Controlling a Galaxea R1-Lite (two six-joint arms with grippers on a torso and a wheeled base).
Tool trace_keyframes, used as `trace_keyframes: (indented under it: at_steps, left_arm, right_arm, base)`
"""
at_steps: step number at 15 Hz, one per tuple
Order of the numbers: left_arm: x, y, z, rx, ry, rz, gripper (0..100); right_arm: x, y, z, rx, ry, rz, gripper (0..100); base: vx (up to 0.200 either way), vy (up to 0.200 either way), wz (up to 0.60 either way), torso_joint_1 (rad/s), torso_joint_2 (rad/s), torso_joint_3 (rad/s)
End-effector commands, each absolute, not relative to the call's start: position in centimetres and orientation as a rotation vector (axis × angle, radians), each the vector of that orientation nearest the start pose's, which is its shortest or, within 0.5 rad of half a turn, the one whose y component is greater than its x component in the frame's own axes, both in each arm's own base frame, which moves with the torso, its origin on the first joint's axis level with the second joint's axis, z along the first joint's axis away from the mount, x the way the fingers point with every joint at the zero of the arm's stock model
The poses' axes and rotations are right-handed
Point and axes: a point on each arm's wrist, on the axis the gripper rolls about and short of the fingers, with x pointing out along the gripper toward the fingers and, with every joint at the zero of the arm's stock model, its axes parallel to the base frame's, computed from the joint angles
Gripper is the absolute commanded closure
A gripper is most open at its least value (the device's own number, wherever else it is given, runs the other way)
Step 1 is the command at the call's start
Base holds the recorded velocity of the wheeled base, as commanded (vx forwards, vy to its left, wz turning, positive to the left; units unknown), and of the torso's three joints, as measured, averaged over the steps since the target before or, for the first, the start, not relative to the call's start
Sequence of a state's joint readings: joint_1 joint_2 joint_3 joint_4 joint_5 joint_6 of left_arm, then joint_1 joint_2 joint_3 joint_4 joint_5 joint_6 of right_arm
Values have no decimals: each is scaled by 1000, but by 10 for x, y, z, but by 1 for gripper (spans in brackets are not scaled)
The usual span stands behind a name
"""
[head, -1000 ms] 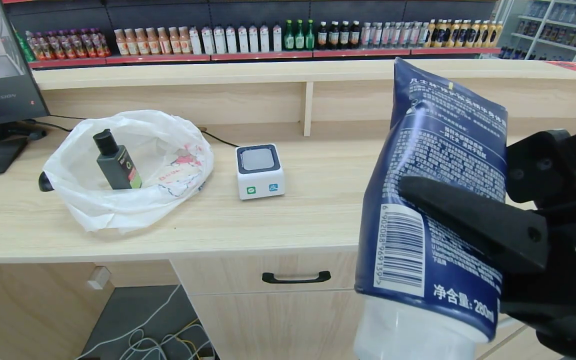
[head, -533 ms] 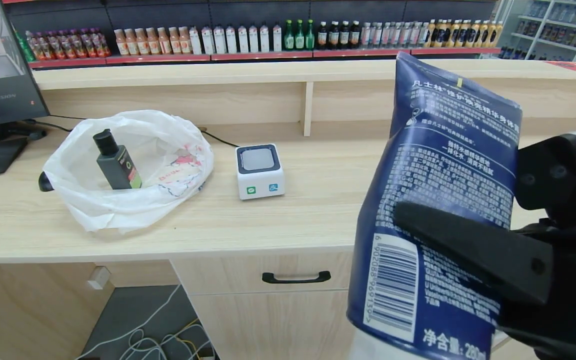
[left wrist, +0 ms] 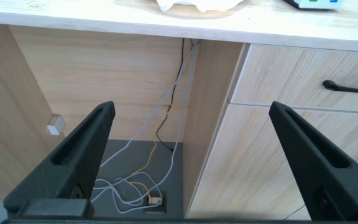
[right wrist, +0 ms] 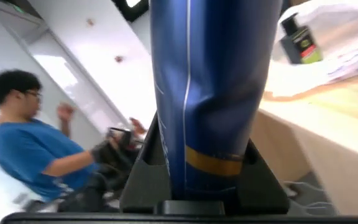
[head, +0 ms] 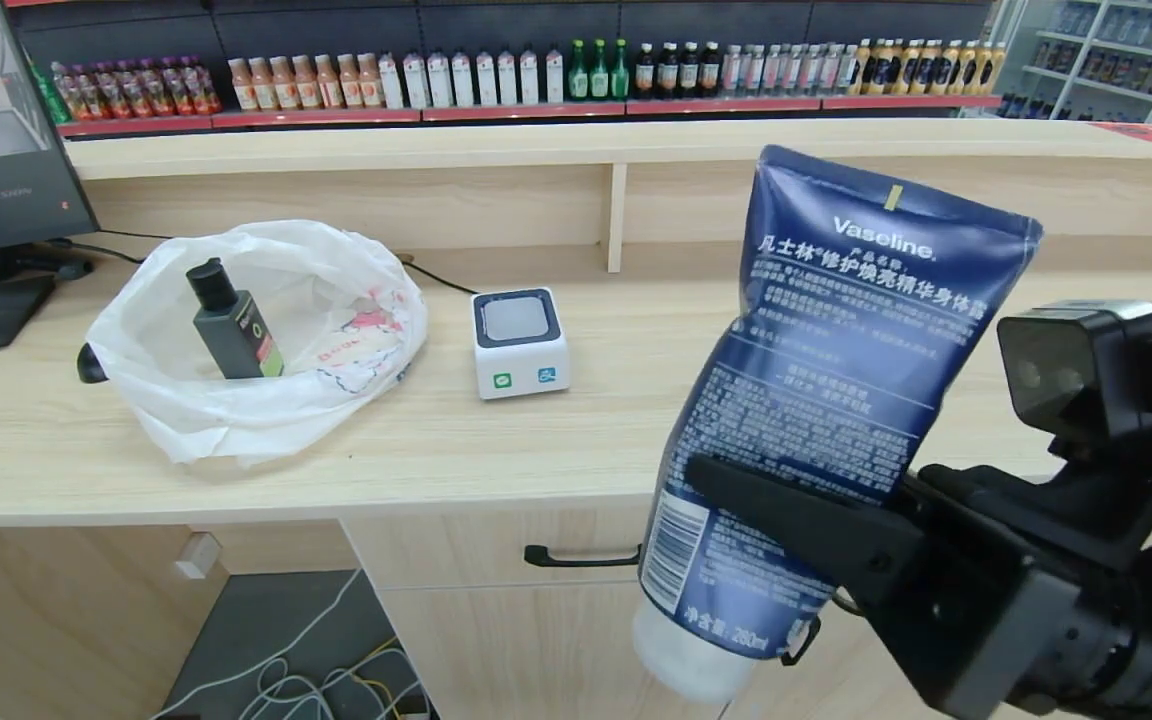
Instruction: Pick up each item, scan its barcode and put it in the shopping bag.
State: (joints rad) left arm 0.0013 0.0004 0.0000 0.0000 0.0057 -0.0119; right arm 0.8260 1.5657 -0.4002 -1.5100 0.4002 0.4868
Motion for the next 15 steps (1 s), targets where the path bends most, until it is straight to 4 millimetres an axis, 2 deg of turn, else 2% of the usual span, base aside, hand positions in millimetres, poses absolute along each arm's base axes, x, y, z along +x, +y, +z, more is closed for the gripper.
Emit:
trace_keyframes:
  at_steps: [1,3,5,6,9,12,15]
  left_arm:
    - [-23,0,75,-12,0,8,0]
    - [-23,0,75,-12,0,8,0]
    - [-23,0,75,-12,0,8,0]
    - [-23,0,75,-12,0,8,0]
    - [-23,0,75,-12,0,8,0]
    - [-23,0,75,-12,0,8,0]
    - [-23,0,75,-12,0,8,0]
  right_arm:
    - [159,169,199,402,-86,1168,100]
    - [158,168,200,383,-103,1122,100]
    - [158,167,203,282,-197,796,100]
    - [159,164,209,255,-238,725,100]
    - [163,140,213,119,-307,555,100]
    - [161,134,209,73,-308,520,100]
    - [168,122,206,42,-320,433,100]
  base:
    - [0,0,0,0,0,0]
    - [0,0,0,0,0,0]
    - [0,0,0,0,0,0]
    - [0,0,0,0,0,0]
    - [0,0,0,0,0,0]
    - [0,0,0,0,0,0]
    - [0,0,0,0,0,0]
